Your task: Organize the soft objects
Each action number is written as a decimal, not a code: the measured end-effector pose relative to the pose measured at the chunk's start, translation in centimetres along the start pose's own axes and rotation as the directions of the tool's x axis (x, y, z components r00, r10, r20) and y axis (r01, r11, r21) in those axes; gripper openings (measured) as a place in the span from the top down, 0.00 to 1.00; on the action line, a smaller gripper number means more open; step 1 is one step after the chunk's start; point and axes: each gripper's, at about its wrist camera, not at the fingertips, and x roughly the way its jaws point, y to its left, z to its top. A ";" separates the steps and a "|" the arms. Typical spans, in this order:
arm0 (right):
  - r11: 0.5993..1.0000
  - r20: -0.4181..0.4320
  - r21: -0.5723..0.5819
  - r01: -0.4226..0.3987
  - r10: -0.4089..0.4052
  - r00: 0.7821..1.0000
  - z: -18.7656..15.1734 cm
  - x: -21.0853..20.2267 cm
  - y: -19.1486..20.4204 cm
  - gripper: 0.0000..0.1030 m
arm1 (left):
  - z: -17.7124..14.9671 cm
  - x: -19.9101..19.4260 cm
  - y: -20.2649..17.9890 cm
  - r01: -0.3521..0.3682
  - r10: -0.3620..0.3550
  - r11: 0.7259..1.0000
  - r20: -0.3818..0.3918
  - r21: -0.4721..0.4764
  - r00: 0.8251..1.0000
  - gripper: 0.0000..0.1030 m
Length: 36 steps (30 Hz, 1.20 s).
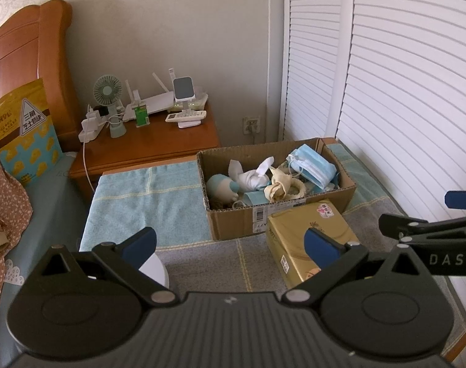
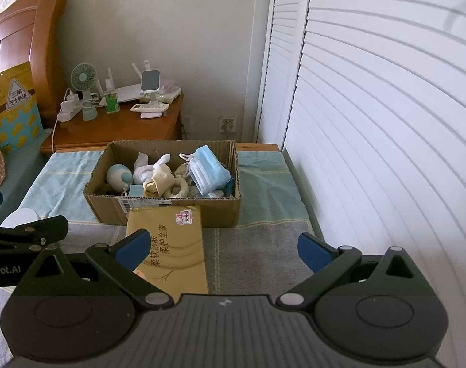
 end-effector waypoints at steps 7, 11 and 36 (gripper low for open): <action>1.000 0.003 -0.002 0.001 -0.001 1.000 0.0 -0.1 0.0 0.00 | 0.0 0.0 0.0 0.001 -0.001 1.000 0.001 -0.001 1.000 0.01; 1.000 0.004 0.001 0.001 -0.001 1.000 0.0 -0.1 -0.1 0.00 | 0.0 0.0 -0.1 0.001 -0.001 1.000 0.002 0.000 1.000 0.01; 1.000 0.006 0.008 0.000 0.000 1.000 -0.1 -0.3 -0.4 0.00 | 0.1 -0.1 -0.3 0.002 -0.002 1.000 0.003 0.001 1.000 0.01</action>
